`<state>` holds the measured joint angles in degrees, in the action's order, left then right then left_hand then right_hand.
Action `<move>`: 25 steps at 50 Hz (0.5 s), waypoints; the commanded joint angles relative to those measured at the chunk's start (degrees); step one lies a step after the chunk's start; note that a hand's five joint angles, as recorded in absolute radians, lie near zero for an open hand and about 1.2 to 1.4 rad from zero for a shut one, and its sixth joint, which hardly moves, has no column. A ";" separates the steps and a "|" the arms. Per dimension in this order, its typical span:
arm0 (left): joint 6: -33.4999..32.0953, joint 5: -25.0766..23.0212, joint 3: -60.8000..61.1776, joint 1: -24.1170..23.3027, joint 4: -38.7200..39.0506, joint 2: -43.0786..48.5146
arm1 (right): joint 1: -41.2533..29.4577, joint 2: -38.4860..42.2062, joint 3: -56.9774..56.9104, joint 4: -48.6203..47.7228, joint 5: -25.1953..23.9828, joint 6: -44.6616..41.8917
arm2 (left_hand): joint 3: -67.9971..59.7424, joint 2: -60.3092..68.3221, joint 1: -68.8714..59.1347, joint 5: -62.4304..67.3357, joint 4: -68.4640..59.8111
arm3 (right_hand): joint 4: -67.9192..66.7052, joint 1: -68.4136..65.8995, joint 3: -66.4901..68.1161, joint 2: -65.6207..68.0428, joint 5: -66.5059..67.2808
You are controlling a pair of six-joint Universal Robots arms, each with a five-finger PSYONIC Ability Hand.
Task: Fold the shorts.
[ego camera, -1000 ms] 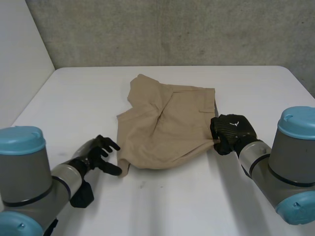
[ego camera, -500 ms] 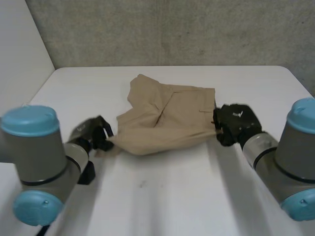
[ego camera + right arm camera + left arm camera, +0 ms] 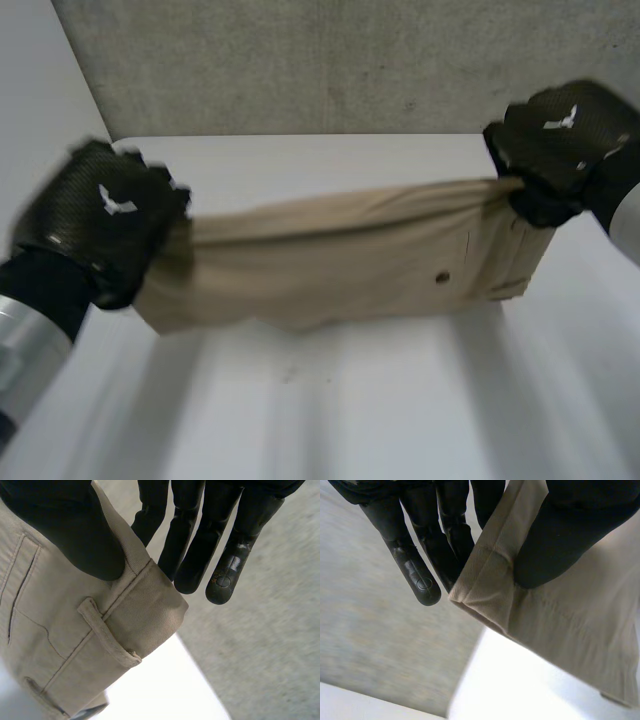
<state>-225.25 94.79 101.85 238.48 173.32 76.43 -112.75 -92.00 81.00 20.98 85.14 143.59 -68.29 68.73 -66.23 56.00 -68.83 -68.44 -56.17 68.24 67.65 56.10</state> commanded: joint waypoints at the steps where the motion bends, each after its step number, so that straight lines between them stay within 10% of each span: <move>1: 0.08 0.05 -0.51 -0.82 0.00 16.45 | -0.80 12.35 1.53 0.38 0.64 -2.09 | -11.71 11.27 -13.77 14.00 -11.17 | -11.56 -23.83 11.76 12.35 13.90; 17: -0.54 2.07 -45.05 -0.03 4.83 48.64 | -1.68 30.04 -20.42 -15.13 8.63 -2.09 | -11.71 11.27 -13.77 14.00 -11.17 | -11.56 -23.83 11.76 12.35 13.90; 25: -3.97 4.26 -60.37 -0.29 29.94 44.43 | -1.77 21.62 -25.37 -45.44 8.38 0.89 | -11.71 11.27 -13.77 14.00 -11.17 | -11.56 -23.83 11.76 12.35 13.90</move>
<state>-226.70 97.36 49.05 238.46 185.15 125.26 -114.38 -63.30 58.26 -2.31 93.76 142.09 -68.30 68.80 -66.24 56.00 -68.89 -68.44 -56.17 68.24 67.65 56.32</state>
